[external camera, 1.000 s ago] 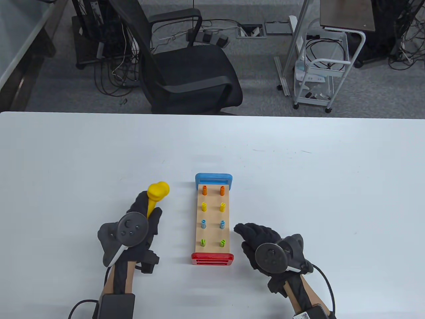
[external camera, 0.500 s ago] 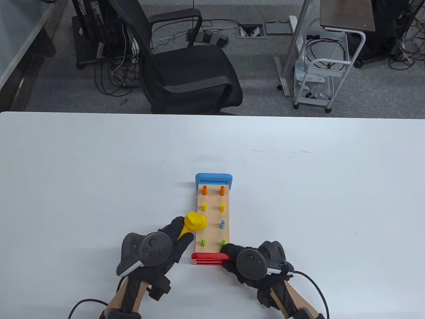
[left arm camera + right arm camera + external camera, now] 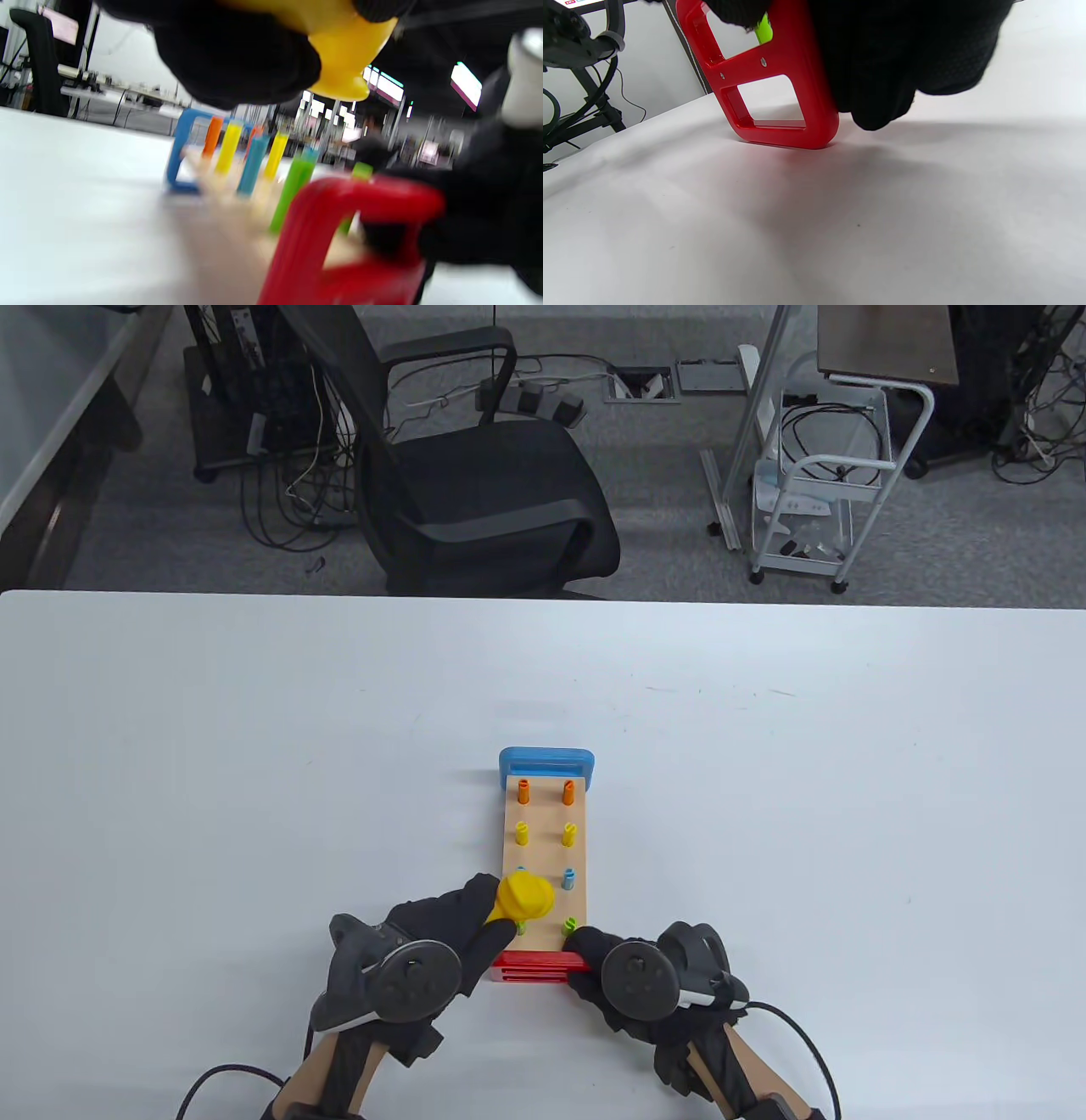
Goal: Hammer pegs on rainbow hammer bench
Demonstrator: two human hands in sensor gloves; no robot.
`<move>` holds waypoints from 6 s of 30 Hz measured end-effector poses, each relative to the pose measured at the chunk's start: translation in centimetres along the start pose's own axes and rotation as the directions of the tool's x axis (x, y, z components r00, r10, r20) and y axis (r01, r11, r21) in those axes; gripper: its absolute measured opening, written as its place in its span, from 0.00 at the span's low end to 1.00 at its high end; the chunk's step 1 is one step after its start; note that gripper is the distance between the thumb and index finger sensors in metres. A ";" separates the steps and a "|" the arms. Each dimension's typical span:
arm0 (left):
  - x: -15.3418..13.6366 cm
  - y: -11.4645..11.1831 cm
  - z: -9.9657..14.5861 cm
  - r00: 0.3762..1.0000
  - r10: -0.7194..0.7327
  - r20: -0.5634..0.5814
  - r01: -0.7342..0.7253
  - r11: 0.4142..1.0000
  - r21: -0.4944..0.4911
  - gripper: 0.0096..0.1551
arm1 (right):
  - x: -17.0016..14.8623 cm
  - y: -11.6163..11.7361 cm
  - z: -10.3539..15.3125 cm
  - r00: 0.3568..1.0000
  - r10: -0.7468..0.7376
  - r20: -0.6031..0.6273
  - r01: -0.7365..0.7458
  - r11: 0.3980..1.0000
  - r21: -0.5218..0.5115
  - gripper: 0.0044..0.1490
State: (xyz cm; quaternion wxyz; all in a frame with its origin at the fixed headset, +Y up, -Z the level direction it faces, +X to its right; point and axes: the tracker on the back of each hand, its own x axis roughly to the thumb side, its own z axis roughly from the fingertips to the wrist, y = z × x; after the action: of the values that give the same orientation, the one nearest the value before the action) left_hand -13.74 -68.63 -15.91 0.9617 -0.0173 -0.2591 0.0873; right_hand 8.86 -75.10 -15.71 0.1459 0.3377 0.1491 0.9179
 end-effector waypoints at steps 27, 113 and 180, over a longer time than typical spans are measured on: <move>-0.3 1.3 1.2 1.000 0.022 0.012 -0.024 0.977 0.212 0.39 | 0.3 0.1 -0.1 1.000 0.016 -0.008 -0.016 1.000 0.006 0.32; -1.4 0.3 0.4 0.995 -0.095 0.027 0.089 0.982 0.164 0.38 | 0.5 0.4 -0.2 0.999 0.036 -0.033 -0.035 0.999 0.016 0.32; -0.7 -0.3 -0.5 0.983 -0.169 0.074 0.174 0.982 -0.071 0.37 | 0.7 0.4 -0.1 0.998 0.033 -0.054 -0.032 0.999 0.019 0.32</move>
State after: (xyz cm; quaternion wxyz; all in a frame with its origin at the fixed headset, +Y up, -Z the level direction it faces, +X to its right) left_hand -14.07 -69.02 -16.65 0.9550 -0.0292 -0.2951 -0.0057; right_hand 8.20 -75.27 -15.25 0.1237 0.3163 0.1558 0.9276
